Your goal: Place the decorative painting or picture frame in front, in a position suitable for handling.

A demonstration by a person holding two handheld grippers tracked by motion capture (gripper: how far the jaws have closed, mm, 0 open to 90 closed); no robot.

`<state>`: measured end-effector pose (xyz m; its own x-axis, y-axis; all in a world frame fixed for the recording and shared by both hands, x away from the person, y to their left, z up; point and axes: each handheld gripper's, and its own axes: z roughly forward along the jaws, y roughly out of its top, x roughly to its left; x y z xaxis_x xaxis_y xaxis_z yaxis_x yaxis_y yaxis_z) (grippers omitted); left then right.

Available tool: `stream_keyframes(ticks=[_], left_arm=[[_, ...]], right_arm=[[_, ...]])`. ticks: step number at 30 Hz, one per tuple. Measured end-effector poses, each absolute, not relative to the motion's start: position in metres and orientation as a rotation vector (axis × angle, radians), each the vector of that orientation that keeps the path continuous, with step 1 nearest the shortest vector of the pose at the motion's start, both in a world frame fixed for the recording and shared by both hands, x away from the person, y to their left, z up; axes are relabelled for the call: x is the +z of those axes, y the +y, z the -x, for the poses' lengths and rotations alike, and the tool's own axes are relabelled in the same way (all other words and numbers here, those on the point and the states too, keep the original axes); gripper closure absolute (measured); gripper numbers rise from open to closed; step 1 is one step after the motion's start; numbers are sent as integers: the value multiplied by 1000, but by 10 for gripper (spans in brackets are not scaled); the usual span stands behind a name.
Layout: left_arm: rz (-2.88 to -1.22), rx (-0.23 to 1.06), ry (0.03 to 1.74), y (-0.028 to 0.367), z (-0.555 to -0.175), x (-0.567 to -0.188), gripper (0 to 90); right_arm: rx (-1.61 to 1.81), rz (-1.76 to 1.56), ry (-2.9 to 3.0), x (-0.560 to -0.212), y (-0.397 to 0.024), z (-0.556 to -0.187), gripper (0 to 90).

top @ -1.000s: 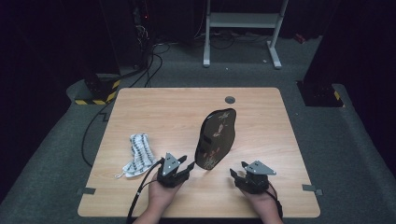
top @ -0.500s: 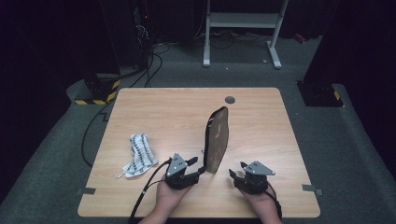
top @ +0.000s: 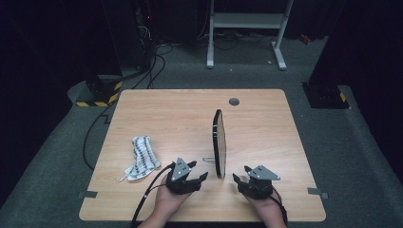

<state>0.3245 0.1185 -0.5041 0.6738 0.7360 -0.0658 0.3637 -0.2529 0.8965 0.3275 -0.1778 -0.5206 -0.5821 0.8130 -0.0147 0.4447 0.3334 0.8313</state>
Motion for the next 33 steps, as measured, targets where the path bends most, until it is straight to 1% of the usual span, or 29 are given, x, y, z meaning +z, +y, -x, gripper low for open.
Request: stream_keyframes(ticks=[4,7,9,11,13,14,20,25,26,27,29,33], left_arm=[[-1871,449,875,136,-322,-503,356],[-1858,444,889,148,-321,-509,349],[-1827,387,908,158,-322,-516,363],[-1848,402,896,161,-323,-515,362],[-1844,401,908,165,-325,-514,349],[-1840,403,916,166,-326,-514,326],[-1854,387,913,167,-326,-515,300],[-1885,408,916,165,-328,-517,286],[-1887,412,914,165,-327,-518,283],[-1890,412,910,164,-327,-518,283],[-1908,417,898,164,-326,-518,284],[-1927,418,891,162,-325,-520,283]], right_arm=[[1151,-1075,2191,-520,-173,-324,391],[1144,-1043,2204,-519,-169,-323,369],[1151,-1030,2202,-517,-168,-322,349],[1161,-1014,2201,-514,-165,-320,327],[1151,-999,2211,-514,-162,-319,304],[1151,-996,2218,-514,-160,-318,292],[1164,-958,2249,-512,-153,-313,284],[1153,-903,2270,-511,-144,-311,266],[1158,-902,2257,-510,-142,-310,223],[1158,-902,2257,-510,-142,-310,223],[1154,-918,2196,-509,-139,-308,127],[1176,-919,2172,-508,-133,-306,143]])
